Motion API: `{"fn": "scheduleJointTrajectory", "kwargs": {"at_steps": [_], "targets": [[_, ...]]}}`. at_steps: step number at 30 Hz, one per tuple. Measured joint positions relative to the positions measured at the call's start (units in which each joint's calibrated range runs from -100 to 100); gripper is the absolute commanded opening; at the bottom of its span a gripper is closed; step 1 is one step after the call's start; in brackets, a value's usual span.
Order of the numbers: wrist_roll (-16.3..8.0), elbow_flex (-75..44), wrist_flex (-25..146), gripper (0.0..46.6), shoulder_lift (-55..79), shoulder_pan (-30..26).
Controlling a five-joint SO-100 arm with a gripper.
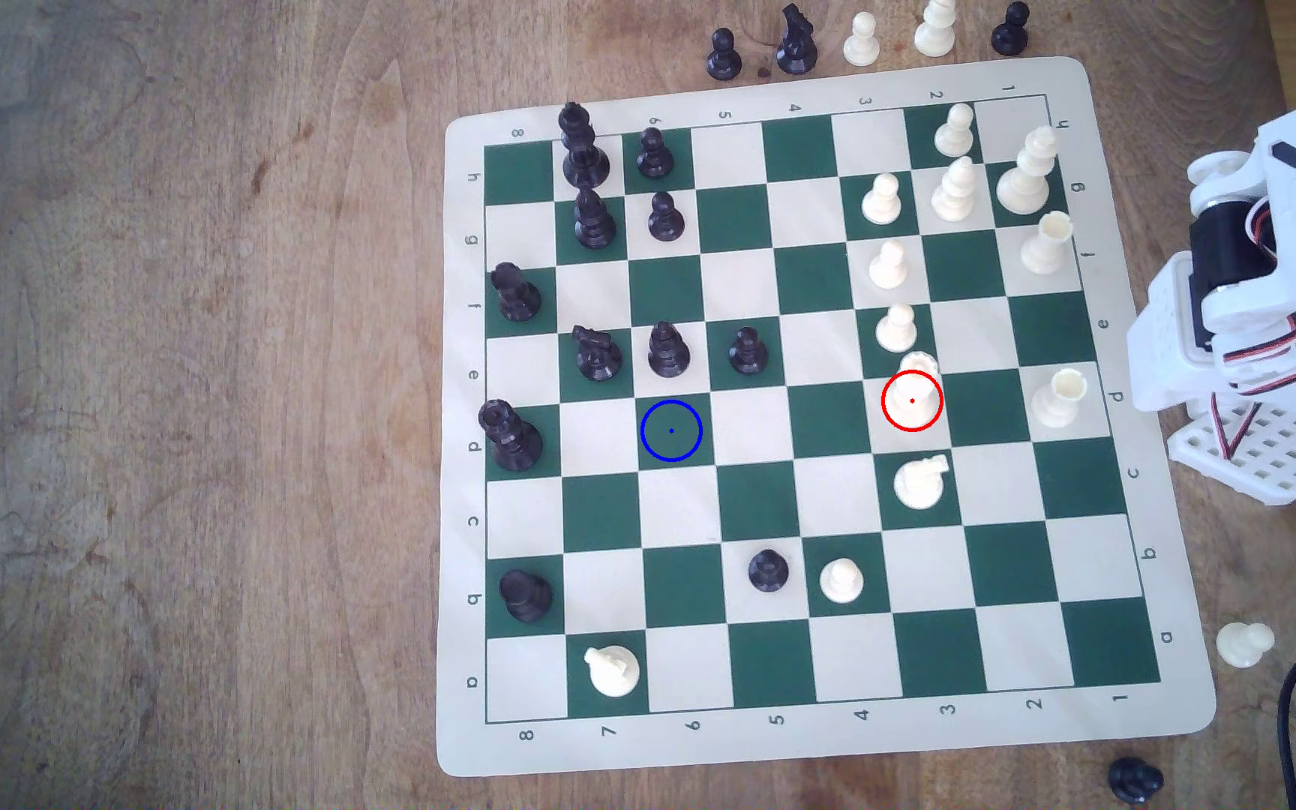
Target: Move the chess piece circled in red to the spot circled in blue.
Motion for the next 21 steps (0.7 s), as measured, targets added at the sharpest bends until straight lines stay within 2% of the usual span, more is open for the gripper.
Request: {"fn": "scheduleJointTrajectory", "kwargs": {"at_steps": [7, 17, 21], "targets": [[0.0, 0.0, 1.35, 0.2, 0.0, 0.0], [0.0, 0.0, 26.53, 0.2, 0.0, 0.0], [0.0, 0.0, 30.28, 0.2, 0.0, 0.0]]}}
